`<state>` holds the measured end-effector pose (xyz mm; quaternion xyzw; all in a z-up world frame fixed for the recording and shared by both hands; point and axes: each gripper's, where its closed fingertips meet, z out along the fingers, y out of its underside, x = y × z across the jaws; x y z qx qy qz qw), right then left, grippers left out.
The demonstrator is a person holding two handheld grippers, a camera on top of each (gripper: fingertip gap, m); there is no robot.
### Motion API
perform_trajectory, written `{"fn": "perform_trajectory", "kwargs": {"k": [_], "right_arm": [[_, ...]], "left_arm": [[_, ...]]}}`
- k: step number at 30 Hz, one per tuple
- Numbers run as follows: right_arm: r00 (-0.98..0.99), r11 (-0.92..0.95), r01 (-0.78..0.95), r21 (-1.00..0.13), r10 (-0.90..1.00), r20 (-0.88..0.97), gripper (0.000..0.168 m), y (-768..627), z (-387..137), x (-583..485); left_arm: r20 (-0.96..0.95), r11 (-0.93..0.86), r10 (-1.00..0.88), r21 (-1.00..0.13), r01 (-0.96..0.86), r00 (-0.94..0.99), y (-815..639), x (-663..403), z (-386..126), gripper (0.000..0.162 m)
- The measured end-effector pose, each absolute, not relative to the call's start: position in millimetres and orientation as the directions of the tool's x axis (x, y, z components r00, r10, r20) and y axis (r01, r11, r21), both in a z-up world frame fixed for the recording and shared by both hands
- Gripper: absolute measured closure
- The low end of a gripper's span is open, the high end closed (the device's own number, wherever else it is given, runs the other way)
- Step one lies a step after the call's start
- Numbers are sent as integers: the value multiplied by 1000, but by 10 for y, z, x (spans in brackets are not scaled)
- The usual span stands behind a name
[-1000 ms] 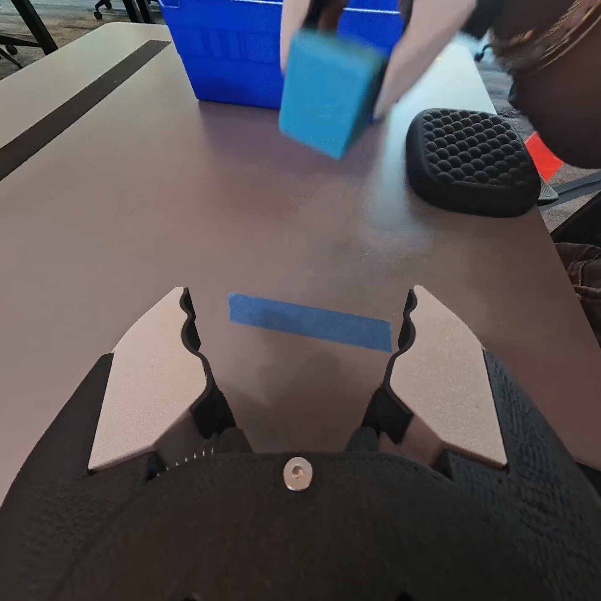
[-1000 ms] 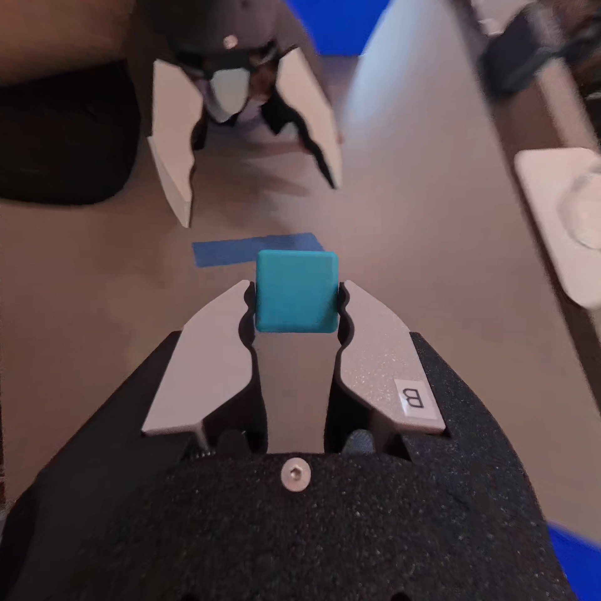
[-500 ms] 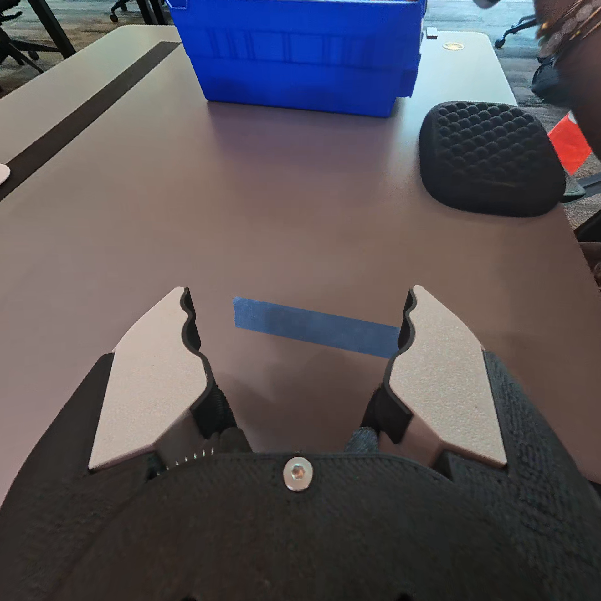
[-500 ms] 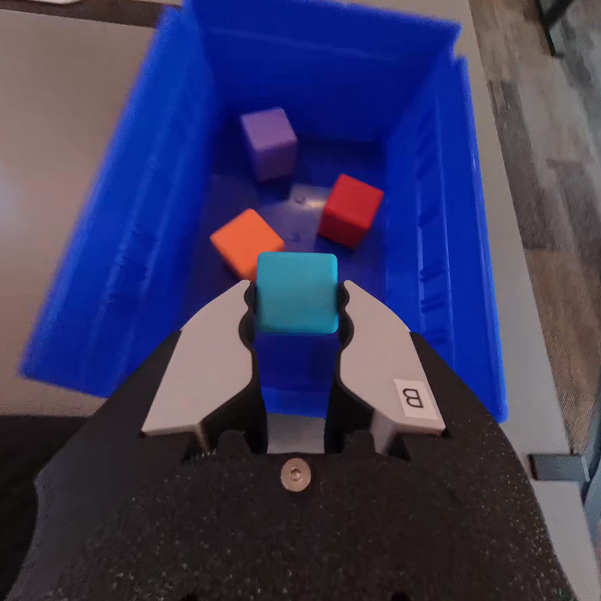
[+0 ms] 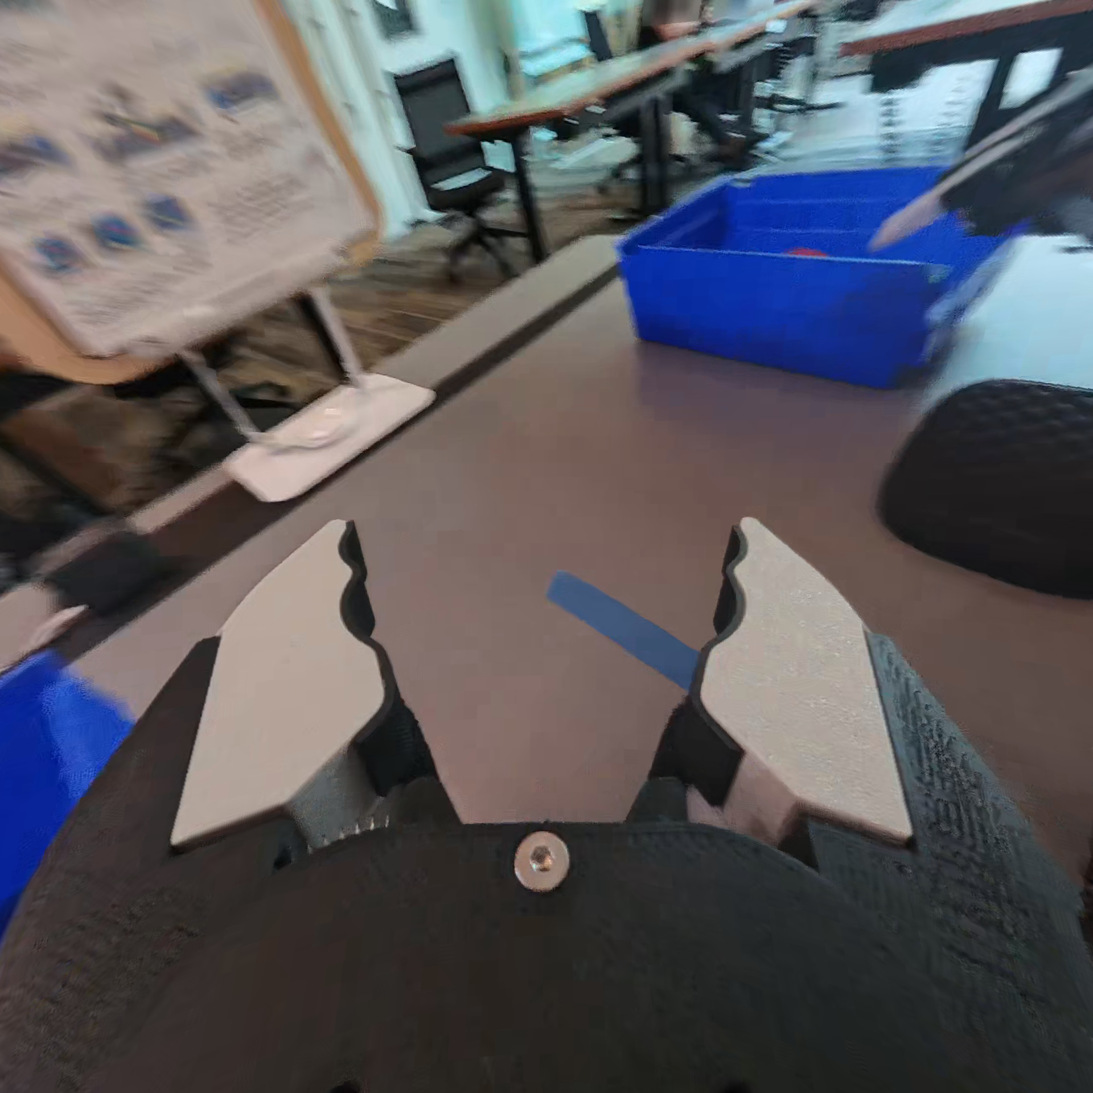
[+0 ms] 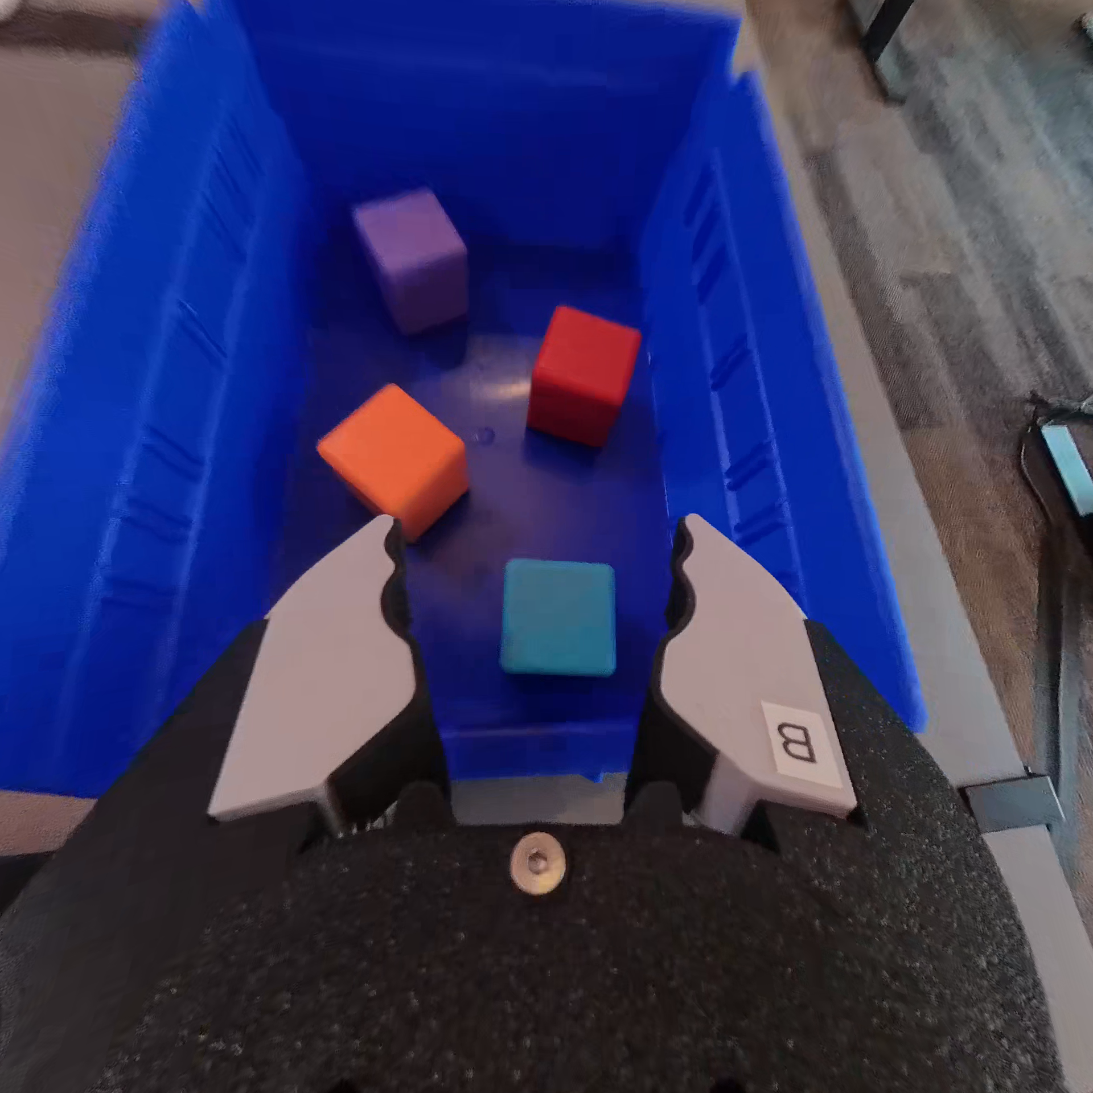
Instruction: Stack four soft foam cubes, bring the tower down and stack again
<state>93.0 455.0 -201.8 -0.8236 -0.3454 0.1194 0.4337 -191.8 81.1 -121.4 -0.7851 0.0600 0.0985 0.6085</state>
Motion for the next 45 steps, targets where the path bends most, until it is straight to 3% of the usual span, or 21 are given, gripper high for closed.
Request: {"fn": "perform_trajectory", "kwargs": {"k": [3, 6, 8, 11, 14, 16, 18, 19, 24, 35, 45], "right_arm": [[752, -277, 343, -897, 654, 86, 85, 4404, -1632, 906], [686, -174, 226, -958, 727, 30, 84, 4082, -1360, 724], [603, -142, 195, -971, 798, 5, 76, 3817, -1354, 530], [517, -143, 302, -943, 855, 36, 74, 3520, -1666, 269], [496, -95, 439, -894, 855, 152, 95, 3451, -1964, 87], [505, -43, 521, -853, 821, 267, 118, 3508, -2067, 38], [536, 22, 584, -811, 740, 406, 142, 3635, -2055, 94], [538, 41, 597, -801, 720, 439, 158, 3664, -2040, 111], [538, -23, 486, -873, 795, 279, 160, 3641, -2042, 85], [384, 80, 434, -897, 884, 265, 165, 3629, -2033, -23], [97, 208, 386, -898, 960, 264, 165, 3570, -2034, -400]], "left_arm": [[-297, -252, 329, -942, -219, 897, 336, -2262, -1049, 63], [-327, -359, 589, -925, -124, 739, -210, -2756, -1294, 70], [-340, -432, 633, -901, -48, 695, -408, -2923, -1568, 75], [-334, -492, 644, -870, 38, 688, -468, -3061, -1890, 87], [-365, -561, 624, -825, 70, 691, -477, -3149, -2105, 114], [-323, -527, 617, -847, 72, 717, -411, -3122, -2126, 139], [-310, -506, 627, -860, 71, 714, -440, -3136, -2122, 144], [-312, -506, 618, -860, 61, 722, -464, -3137, -2123, 146], [-220, -432, 516, -901, 29, 828, -525, -3051, -2106, 153], [-183, -265, 95, -952, -152, 978, -520, -2727, -2072, 157], [-148, -194, -316, -957, -217, 937, -327, -2361, -2072, 157]]}}
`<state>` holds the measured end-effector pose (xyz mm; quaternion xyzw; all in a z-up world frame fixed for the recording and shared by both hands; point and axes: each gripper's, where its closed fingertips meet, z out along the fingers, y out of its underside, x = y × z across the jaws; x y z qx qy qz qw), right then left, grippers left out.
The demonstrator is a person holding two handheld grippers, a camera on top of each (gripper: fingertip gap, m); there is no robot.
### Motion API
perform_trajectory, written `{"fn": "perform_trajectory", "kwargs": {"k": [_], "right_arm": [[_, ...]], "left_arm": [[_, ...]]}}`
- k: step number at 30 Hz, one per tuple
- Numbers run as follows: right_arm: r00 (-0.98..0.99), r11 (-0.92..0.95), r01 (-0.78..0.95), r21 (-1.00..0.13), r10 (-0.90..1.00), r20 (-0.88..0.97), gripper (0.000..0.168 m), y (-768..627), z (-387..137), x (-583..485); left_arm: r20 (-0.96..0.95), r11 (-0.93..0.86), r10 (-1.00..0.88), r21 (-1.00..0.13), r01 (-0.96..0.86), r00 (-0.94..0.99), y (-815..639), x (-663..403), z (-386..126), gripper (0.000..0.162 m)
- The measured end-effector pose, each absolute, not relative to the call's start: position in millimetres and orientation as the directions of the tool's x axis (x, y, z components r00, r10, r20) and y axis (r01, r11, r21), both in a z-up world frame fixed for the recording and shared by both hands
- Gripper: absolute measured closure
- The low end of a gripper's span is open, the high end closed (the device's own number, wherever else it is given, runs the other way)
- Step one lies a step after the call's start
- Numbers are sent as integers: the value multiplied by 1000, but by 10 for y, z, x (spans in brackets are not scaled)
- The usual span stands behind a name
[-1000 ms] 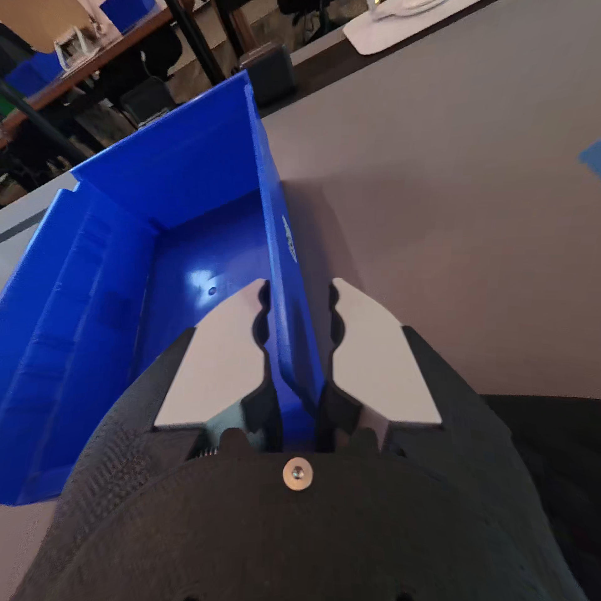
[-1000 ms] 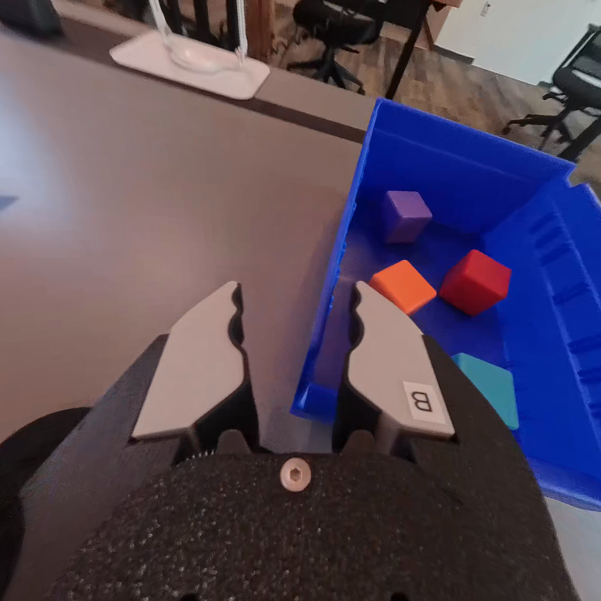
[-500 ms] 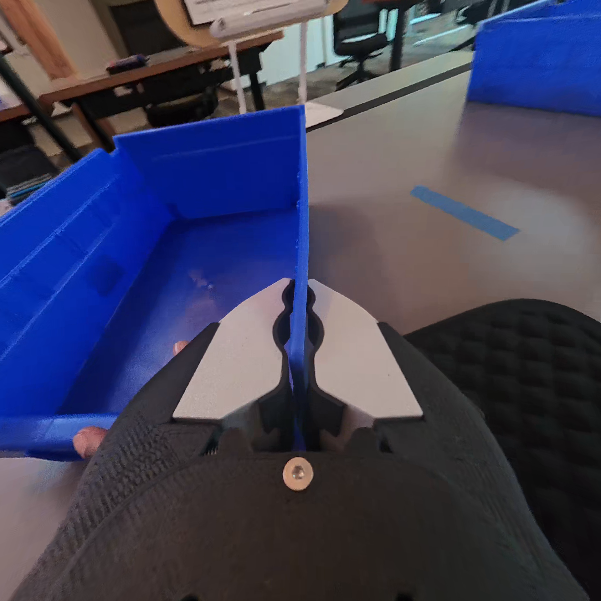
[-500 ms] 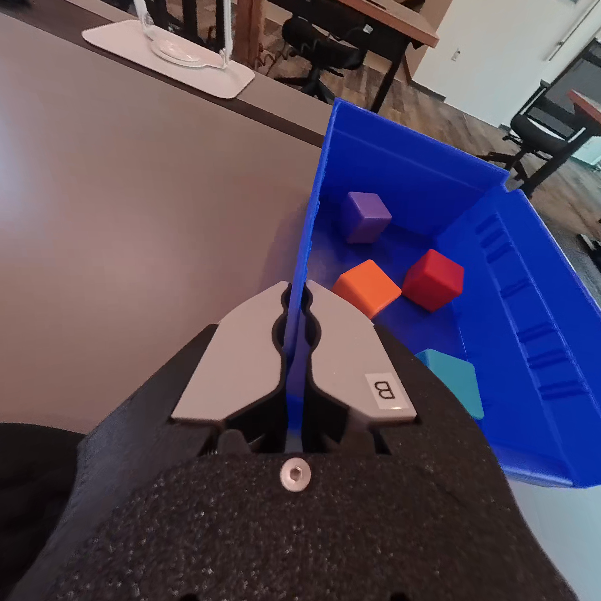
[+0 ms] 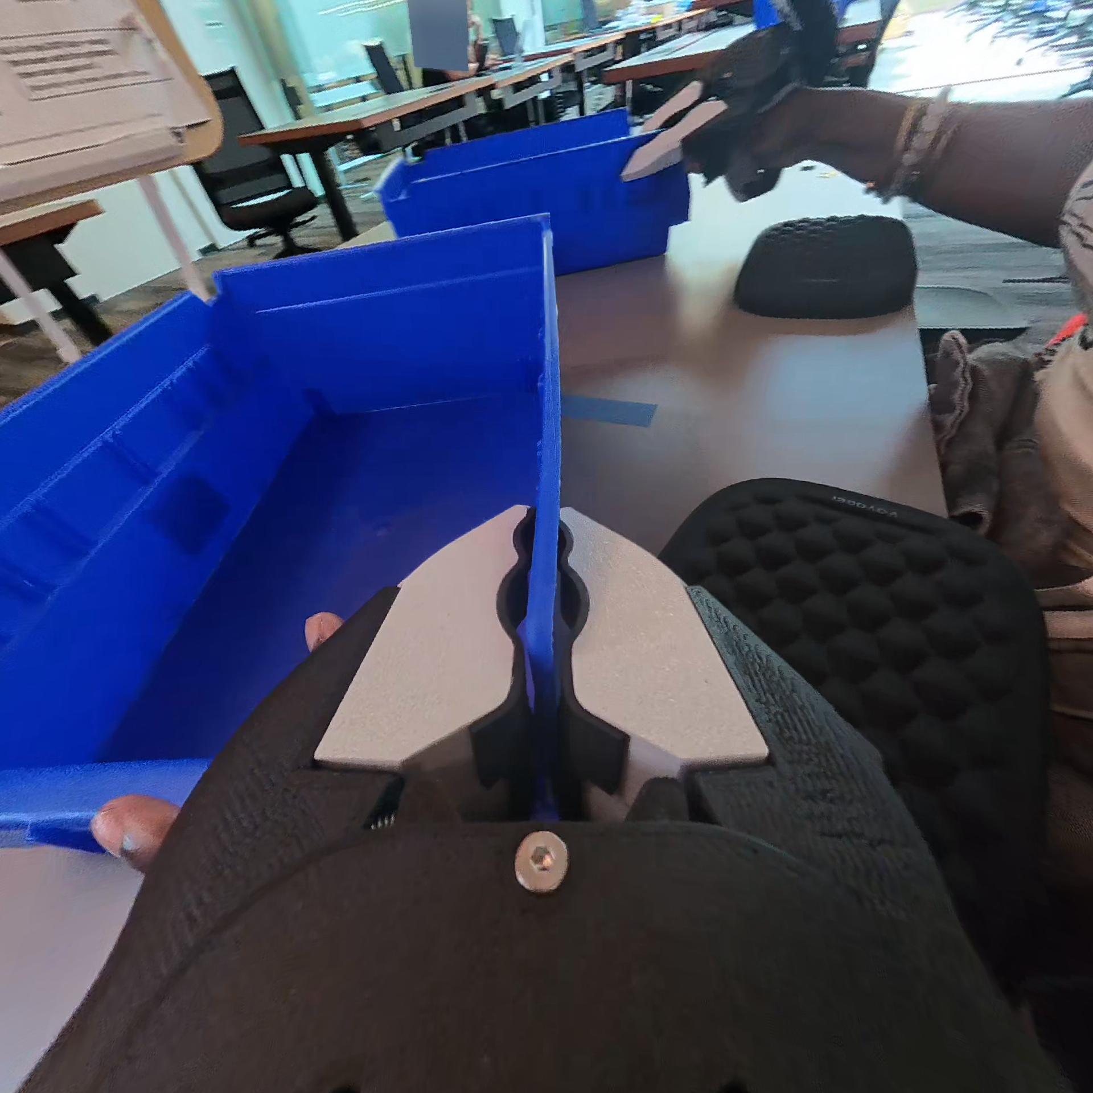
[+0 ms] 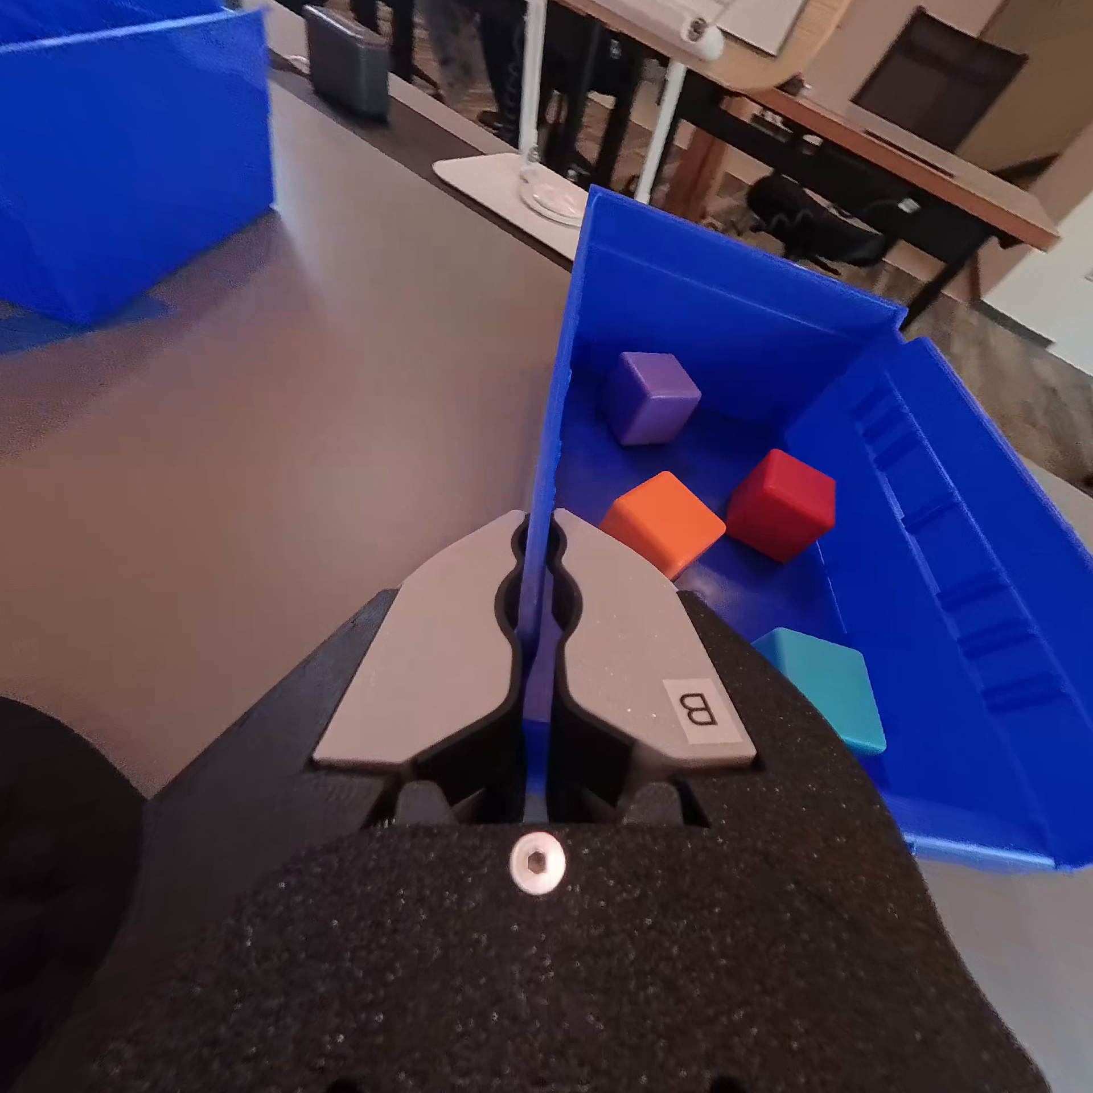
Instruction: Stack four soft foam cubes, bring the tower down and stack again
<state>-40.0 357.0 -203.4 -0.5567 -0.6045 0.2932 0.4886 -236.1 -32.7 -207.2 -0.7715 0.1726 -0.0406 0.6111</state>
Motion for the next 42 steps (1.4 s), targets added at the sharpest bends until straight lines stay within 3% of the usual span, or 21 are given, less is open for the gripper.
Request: {"fn": "perform_trajectory", "kwargs": {"k": [8, 17, 42], "right_arm": [[-219, 293, 291, -911, 947, 235, 165, 3424, -2032, -717], [-494, 270, 173, -947, 856, 154, 165, 3426, -2022, -1196], [-764, 201, 136, -970, 644, 26, 164, 3154, -1999, -2425]], "left_arm": [[-126, -153, -517, -960, -236, 847, -137, -2105, -2074, 157], [-80, -140, -672, -962, -233, 736, 88, -1771, -2077, 157], [-88, -141, -661, -961, -238, 745, 543, -1320, -2080, 157]]}}
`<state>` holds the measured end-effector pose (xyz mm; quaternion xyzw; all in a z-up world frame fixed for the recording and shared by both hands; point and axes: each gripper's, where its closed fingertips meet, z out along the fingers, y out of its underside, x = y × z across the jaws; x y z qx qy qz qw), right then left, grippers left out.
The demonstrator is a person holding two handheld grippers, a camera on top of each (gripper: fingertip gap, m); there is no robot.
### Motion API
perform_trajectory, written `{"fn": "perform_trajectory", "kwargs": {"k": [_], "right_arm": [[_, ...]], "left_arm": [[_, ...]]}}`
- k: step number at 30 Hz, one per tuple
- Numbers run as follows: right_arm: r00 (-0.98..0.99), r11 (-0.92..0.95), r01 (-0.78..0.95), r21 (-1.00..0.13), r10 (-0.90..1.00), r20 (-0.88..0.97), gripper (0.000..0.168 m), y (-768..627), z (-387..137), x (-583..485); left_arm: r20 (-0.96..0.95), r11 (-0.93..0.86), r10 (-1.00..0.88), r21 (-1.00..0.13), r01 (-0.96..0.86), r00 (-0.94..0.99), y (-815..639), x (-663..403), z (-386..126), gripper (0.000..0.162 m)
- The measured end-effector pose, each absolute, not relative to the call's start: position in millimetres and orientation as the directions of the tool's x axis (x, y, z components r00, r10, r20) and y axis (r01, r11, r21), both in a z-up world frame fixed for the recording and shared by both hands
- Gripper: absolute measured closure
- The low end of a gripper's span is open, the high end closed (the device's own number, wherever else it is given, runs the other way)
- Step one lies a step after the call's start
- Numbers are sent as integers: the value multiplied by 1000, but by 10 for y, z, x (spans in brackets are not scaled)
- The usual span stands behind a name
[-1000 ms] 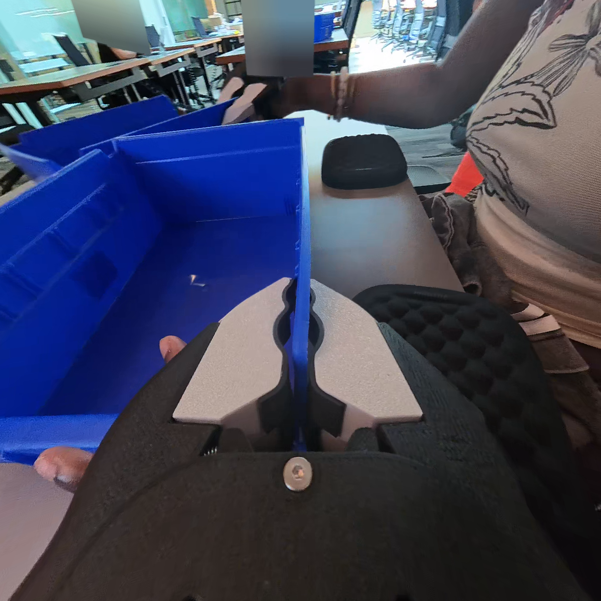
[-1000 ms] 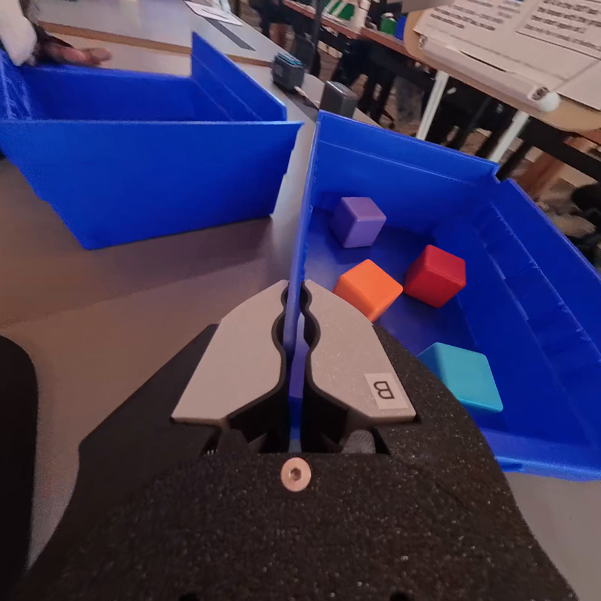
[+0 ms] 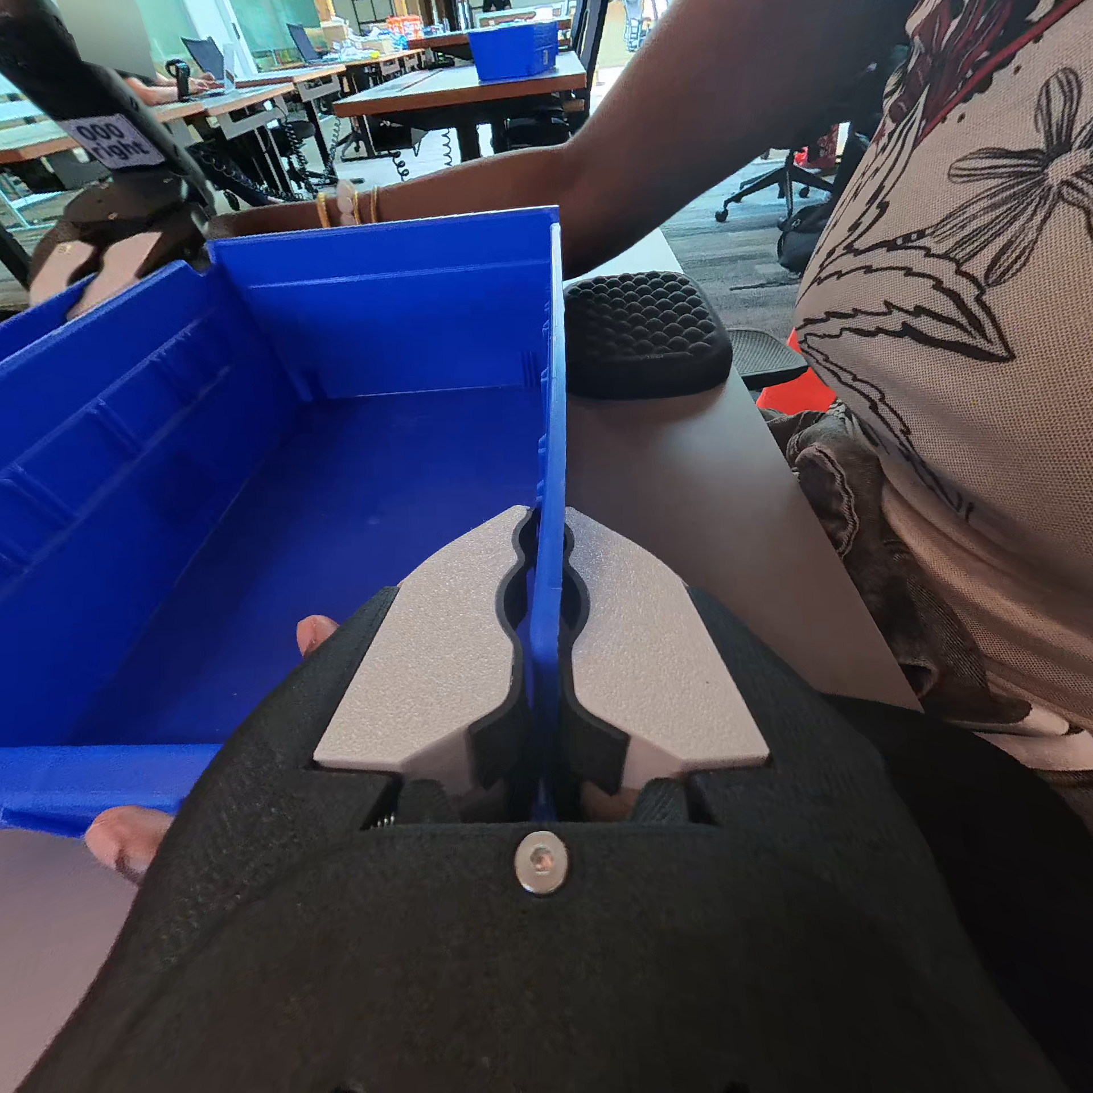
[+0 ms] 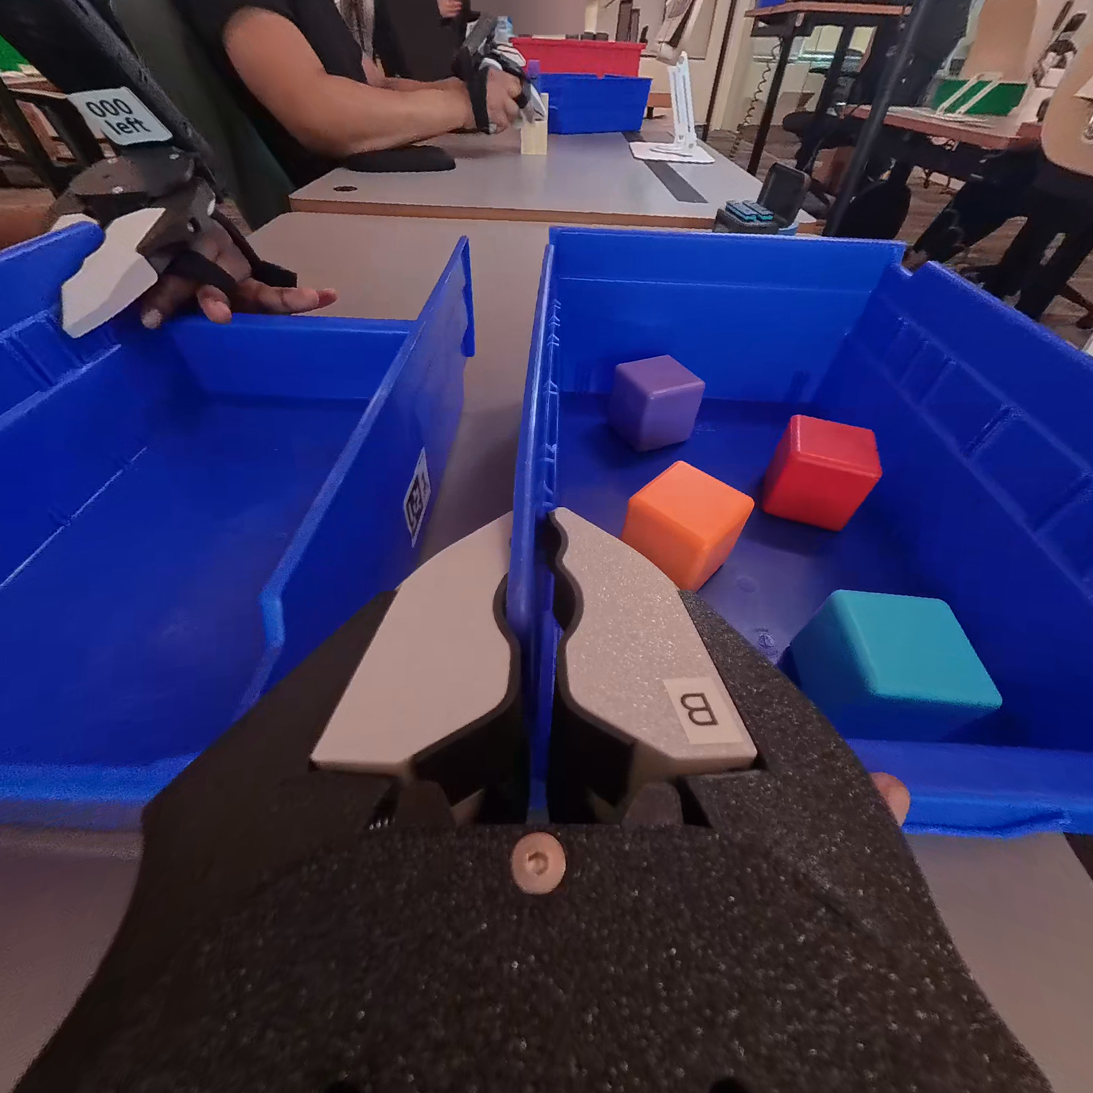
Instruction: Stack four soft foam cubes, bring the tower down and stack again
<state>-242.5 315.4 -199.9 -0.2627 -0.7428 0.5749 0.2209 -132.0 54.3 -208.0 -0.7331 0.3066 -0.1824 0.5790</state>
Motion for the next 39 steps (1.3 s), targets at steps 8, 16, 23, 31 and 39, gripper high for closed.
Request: {"fn": "perform_trajectory", "kwargs": {"k": [8, 16, 23, 31, 39], "right_arm": [[-597, 245, 215, -945, 799, 71, 120, 3546, -1779, -2309], [-514, 363, 295, -884, 840, 174, 128, 3153, -985, -1350], [-741, 651, 504, -567, 664, 103, 133, 2006, -1482, -458], [-679, 618, 634, -465, 733, 49, 136, 1858, -1761, -242], [-694, 665, 672, -327, 719, 38, 146, 1831, -1994, -165]], "left_arm": [[-149, 20, -549, -986, -166, 822, 421, -1658, -1445, 103], [-346, -280, -24, -899, -338, 938, 889, -3247, -1179, 131], [-633, -566, -256, -515, -644, 731, 1616, -3691, -1795, 134], [-569, -606, -397, -426, -671, 720, 1749, -3711, -1946, 149], [-544, -653, -444, -348, -672, 713, 1758, -3745, -1947, 156]]}}
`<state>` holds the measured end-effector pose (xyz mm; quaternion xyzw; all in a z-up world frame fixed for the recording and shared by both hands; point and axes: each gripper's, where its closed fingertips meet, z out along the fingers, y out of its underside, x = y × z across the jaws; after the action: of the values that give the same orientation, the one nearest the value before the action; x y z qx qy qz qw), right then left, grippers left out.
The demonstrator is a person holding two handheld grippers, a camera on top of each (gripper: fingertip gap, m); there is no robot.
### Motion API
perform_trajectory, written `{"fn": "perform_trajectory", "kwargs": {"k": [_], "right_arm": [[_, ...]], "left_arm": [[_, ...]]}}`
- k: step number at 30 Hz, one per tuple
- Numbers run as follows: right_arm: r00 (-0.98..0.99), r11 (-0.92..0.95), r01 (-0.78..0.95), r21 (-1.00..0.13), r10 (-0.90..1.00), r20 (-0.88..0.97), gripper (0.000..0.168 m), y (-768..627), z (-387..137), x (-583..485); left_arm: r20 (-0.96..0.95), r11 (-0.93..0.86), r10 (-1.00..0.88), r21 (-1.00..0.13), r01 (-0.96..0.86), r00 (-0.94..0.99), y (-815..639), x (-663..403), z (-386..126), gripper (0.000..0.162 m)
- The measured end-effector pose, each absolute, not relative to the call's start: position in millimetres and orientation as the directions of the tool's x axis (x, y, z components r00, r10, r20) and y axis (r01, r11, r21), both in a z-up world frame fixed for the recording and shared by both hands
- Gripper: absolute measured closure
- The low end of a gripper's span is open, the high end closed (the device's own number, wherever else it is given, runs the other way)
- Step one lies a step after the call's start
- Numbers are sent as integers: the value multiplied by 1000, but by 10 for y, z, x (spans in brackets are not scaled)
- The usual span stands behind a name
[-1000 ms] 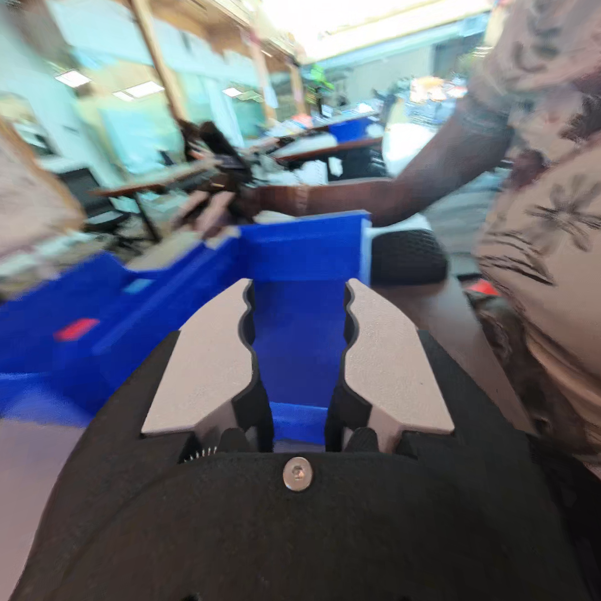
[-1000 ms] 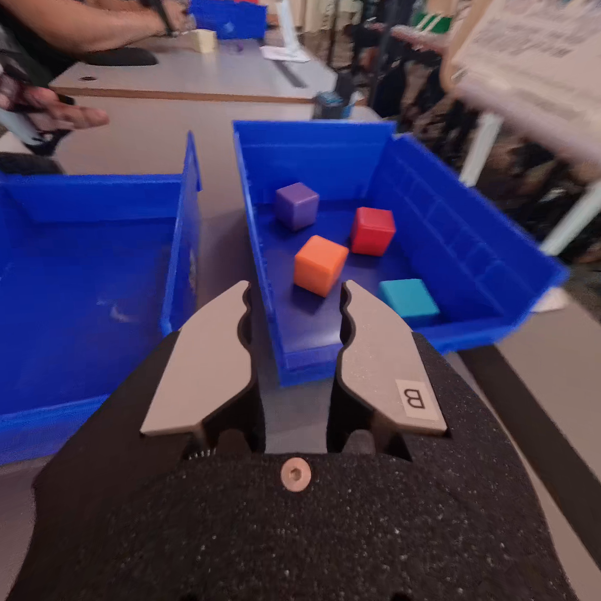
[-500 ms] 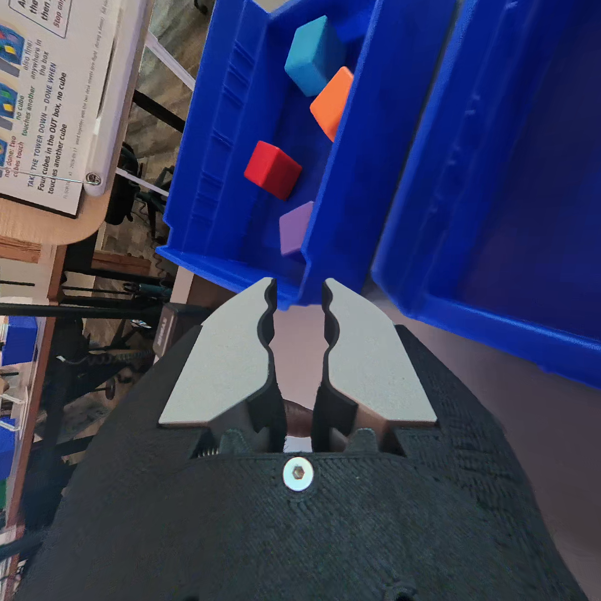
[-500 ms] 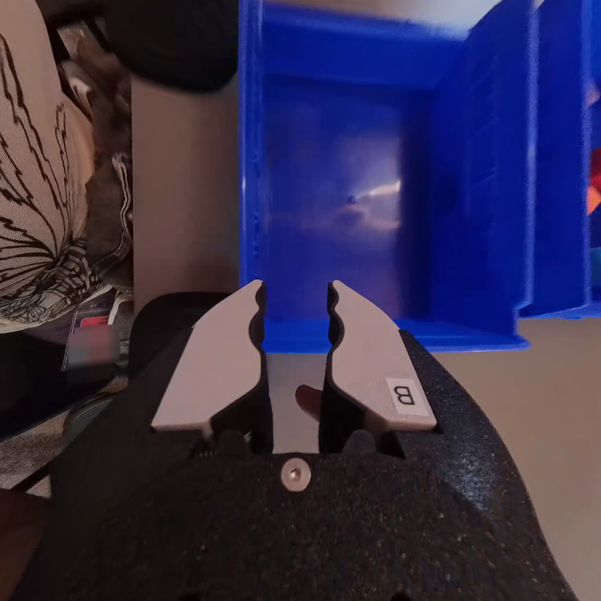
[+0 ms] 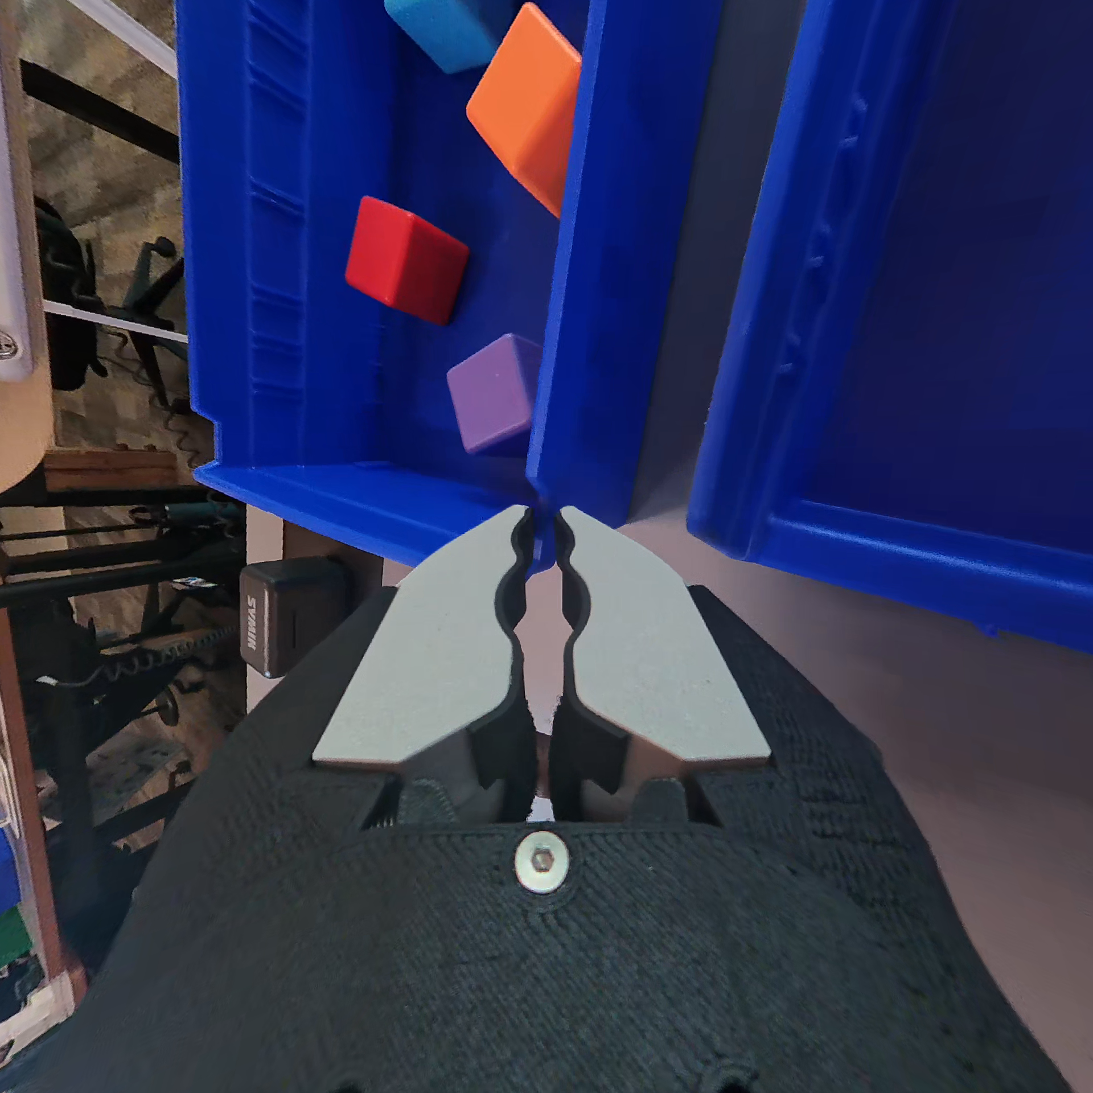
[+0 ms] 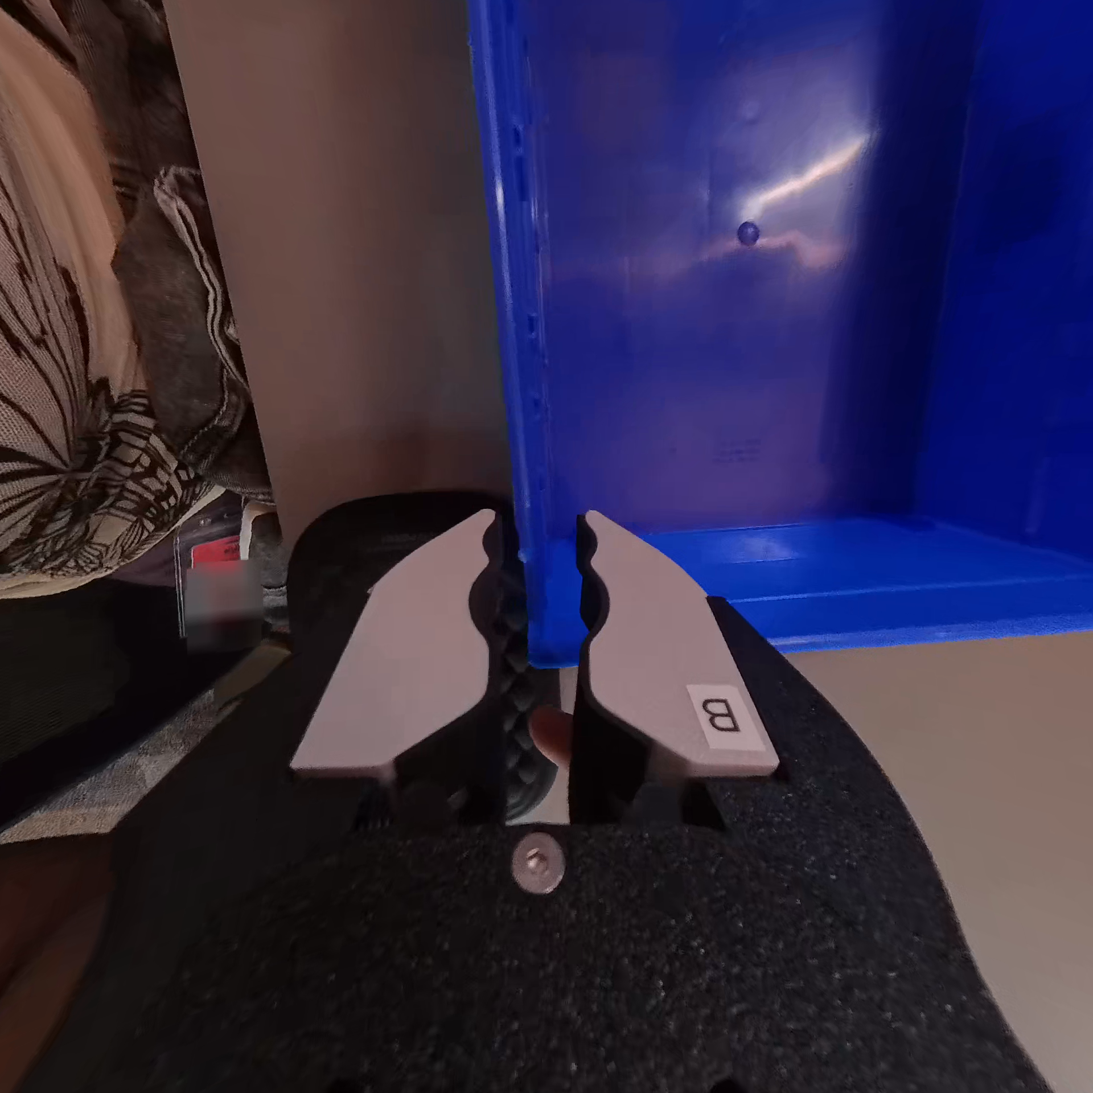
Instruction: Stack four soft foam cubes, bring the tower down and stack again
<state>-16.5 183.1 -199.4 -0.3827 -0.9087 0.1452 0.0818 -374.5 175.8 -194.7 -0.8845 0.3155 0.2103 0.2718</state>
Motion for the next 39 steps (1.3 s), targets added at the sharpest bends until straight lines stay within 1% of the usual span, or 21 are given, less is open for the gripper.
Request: {"fn": "perform_trajectory", "kwargs": {"k": [4, 8, 14, 19, 26, 29, 32, 33, 34, 35, 36, 37, 39], "right_arm": [[-685, 679, 694, -241, 725, 73, 155, 1931, -2095, -98], [-640, 653, 723, -226, 756, 134, 165, 2075, -2095, -91], [-546, 574, 791, -212, 818, 180, 161, 2492, -2102, -9], [-483, 516, 841, -163, 852, 203, 158, 2955, -2106, 224], [-442, 481, 870, -107, 859, 260, 155, 3748, -2100, 616], [-429, 469, 878, -98, 860, 274, 154, 4067, -2102, 755], [-412, 454, 885, -101, 866, 283, 154, 4343, -2102, 868], [-393, 435, 894, -103, 874, 285, 154, 4426, -2102, 904], [-366, 407, 907, -103, 887, 282, 153, 4490, -2098, 945], [-325, 363, 926, -105, 906, 270, 152, 4523, -2085, 990], [-262, 297, 948, -117, 934, 244, 147, 4523, -2054, 1034], [-182, 212, 967, -140, 962, 202, 139, 4484, -2006, 1068], [-28, 57, 975, -213, 990, 136, 122, 4387, -1860, 1073]], "left_arm": [[-534, -654, -446, -354, -669, 718, 1756, -3748, -1948, 156], [-538, -665, -443, -339, -665, 717, 1686, -3811, -1949, 156], [-551, -694, -419, -319, -646, 722, 1355, -4027, -1947, 156], [-549, -707, -393, -332, -624, 738, 909, -4187, -1941, 155], [-576, -706, -406, -296, -644, 710, 131, -4410, -1932, 155], [-565, -675, -435, -311, -669, 701, -203, -4418, -1929, 155], [-531, -702, -396, -351, -620, 749, -535, -4527, -1927, 155], [-519, -732, -360, -358, -579, 776, -660, -4601, -1936, 148], [-494, -746, -310, -403, -530, 813, -744, -4624, -1924, 133], [-458, -755, -232, -471, -456, 858, -793, -4617, -1875, 119], [-410, -758, -153, -535, -373, 899, -820, -4571, -1807, 110], [-367, -742, -78, -599, -300, 927, -804, -4484, -1707, 103], [-354, -682, 70, -699, -214, 933, -681, -4296, -1453, 101]]}}
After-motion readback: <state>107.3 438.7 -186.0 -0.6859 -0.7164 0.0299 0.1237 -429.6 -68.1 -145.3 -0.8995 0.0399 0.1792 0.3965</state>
